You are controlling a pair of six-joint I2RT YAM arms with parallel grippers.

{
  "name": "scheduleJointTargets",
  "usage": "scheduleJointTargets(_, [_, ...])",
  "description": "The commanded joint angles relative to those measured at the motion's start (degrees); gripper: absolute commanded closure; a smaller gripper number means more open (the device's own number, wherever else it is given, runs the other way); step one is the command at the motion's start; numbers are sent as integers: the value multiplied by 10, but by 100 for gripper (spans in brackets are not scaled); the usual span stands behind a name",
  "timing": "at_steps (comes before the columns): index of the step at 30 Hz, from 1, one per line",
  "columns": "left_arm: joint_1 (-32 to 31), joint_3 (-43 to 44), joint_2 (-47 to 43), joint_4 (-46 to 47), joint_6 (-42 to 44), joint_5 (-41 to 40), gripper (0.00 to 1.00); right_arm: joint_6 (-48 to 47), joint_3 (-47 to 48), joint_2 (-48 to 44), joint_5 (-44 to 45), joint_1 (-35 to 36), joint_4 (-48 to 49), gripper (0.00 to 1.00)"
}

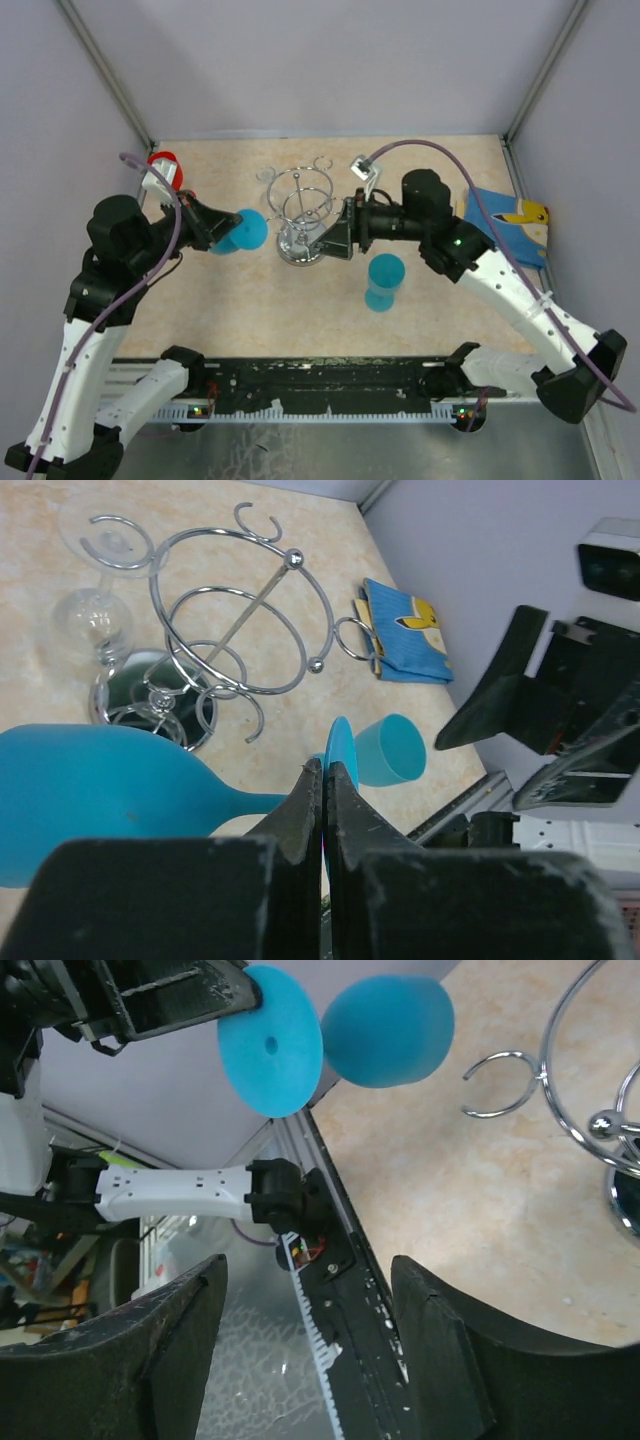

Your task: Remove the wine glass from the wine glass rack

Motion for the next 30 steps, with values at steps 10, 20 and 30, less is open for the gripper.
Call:
scheduleJointTargets(10, [-3, -5, -5, 65, -55, 110, 100, 12, 33, 105, -15, 84, 184, 36])
scheduleJointTargets(20, [-3, -9, -10, 55, -50, 117, 100, 56, 36, 124, -44, 96, 278, 40])
scheduleJointTargets(30, [-3, -21, -12, 65, -51, 133, 100, 66, 67, 170, -62, 121, 286, 52])
